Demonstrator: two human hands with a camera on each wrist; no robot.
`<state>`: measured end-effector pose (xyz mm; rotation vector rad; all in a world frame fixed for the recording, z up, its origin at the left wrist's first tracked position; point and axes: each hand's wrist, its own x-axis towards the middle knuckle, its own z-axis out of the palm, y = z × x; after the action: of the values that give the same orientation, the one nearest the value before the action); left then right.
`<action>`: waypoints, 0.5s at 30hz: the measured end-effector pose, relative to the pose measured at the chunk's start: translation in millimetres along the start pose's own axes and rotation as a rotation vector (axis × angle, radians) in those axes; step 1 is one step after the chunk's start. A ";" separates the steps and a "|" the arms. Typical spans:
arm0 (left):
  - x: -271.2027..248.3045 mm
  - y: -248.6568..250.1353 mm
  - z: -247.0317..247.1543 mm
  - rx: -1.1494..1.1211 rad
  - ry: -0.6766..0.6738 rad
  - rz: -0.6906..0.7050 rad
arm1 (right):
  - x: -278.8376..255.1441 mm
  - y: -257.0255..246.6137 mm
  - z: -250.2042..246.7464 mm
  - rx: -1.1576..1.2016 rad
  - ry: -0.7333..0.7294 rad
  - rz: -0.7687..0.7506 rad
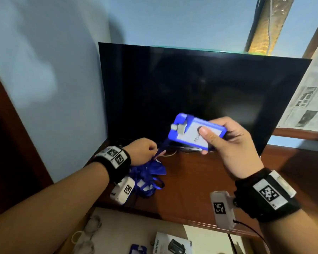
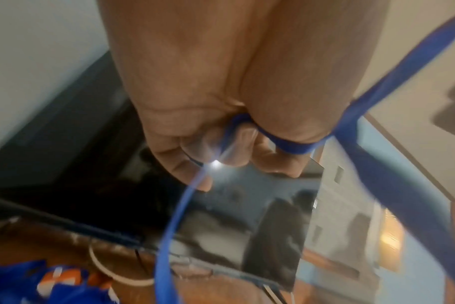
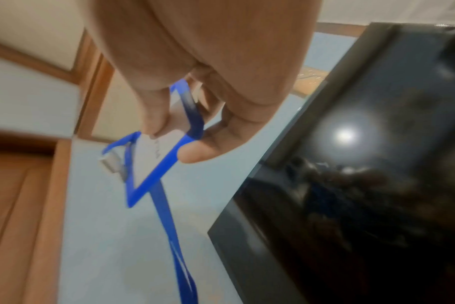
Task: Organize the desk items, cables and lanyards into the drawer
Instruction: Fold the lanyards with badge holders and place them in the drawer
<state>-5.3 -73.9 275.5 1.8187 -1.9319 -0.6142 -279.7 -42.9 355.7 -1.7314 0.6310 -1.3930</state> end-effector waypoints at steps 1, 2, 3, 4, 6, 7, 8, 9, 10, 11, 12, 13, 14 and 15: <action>-10.7 -0.6 12.0 -0.047 -0.045 -0.002 | 5.0 -1.1 -6.3 0.036 0.074 0.003; -22.9 2.6 22.0 -0.116 -0.092 -0.003 | 9.8 -1.4 -11.8 0.058 0.142 0.006; -36.6 9.7 29.4 -0.185 -0.139 -0.007 | 13.9 -0.4 -17.0 0.055 0.199 0.004; -45.7 13.8 35.9 -0.211 -0.177 -0.010 | 17.2 1.5 -20.7 0.030 0.243 -0.001; -55.5 19.0 42.6 -0.097 -0.219 0.045 | 20.5 6.1 -24.1 -0.020 0.288 -0.004; -56.4 20.2 41.8 -0.018 -0.207 0.060 | 20.7 7.5 -23.7 -0.037 0.289 0.001; -55.6 21.8 38.6 -0.007 -0.169 0.055 | 20.6 7.8 -21.9 -0.058 0.274 0.011; -54.0 24.9 33.4 -0.061 -0.120 0.054 | 20.3 7.5 -18.8 -0.080 0.246 0.026; -50.0 27.2 27.7 -0.174 -0.072 0.072 | 19.5 5.7 -14.3 -0.090 0.209 0.043; -46.1 33.2 19.7 -0.312 -0.032 0.089 | 18.9 3.9 -9.5 -0.090 0.166 0.060; -42.8 41.0 12.3 -0.445 -0.010 0.112 | 18.1 0.9 -4.1 -0.092 0.119 0.069; -40.2 49.5 5.6 -0.549 -0.001 0.156 | 17.6 -2.2 1.5 -0.104 0.074 0.068; -36.9 56.6 1.7 -0.608 0.009 0.200 | 17.4 -5.7 6.9 -0.118 0.037 0.061; -35.1 65.2 -0.2 -0.628 0.010 0.248 | 17.4 -9.6 11.7 -0.124 0.010 0.053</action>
<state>-56.1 -35.7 313.3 1.1719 -1.6611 -0.9830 -264.8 -48.1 372.5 -1.7921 0.7773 -1.3515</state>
